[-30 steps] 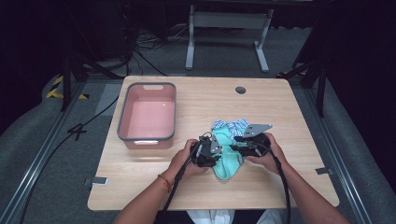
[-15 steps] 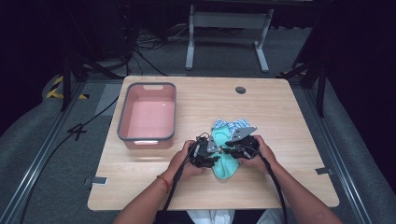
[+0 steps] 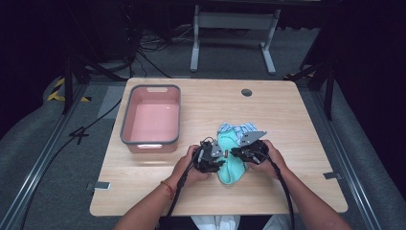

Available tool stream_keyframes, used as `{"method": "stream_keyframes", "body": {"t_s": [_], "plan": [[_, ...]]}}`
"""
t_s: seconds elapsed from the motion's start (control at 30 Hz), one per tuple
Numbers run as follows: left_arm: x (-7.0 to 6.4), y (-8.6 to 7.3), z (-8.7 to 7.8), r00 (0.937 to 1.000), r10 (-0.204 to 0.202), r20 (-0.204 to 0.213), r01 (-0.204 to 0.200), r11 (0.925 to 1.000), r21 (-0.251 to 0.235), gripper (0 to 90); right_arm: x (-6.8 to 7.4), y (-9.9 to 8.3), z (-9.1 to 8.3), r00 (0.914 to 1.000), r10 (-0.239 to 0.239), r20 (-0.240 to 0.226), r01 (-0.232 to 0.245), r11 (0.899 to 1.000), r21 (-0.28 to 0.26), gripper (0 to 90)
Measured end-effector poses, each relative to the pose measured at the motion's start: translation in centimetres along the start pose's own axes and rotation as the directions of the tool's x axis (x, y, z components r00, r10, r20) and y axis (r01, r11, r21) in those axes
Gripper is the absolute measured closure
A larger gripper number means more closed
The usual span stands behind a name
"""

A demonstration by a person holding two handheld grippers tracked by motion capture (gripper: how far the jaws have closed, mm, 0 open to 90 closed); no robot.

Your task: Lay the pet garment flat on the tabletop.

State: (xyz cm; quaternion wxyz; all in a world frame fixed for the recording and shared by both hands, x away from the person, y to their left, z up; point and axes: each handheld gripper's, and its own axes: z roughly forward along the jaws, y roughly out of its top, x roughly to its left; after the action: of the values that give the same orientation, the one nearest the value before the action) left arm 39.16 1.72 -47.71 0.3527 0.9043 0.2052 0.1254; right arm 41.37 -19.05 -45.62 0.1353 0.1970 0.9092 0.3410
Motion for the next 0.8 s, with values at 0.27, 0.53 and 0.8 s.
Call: {"method": "stream_keyframes", "body": {"t_s": [0.27, 0.53, 0.8], "plan": [[-0.1, -0.1, 0.0, 0.9999, 0.0, -0.012, 0.0, 1.0, -0.006, 59.6, 0.1, -0.2, -2.0, 0.9999, -0.005, -0.012, 0.004, 0.999, -0.033, 85.8], [-0.3, 0.0, 0.0, 0.9996, 0.0, -0.027, 0.0, 1.0, -0.002, 59.7, 0.8, -1.4, -4.5, 0.9994, -0.028, -0.021, 0.027, 0.999, -0.042, 85.8], [-0.4, 0.0, 0.0, 0.9994, -0.008, -0.033, 0.008, 1.0, 0.0, 59.7, 1.1, -2.9, -6.8, 0.999, -0.015, -0.042, 0.012, 0.998, -0.062, 85.7]]}}
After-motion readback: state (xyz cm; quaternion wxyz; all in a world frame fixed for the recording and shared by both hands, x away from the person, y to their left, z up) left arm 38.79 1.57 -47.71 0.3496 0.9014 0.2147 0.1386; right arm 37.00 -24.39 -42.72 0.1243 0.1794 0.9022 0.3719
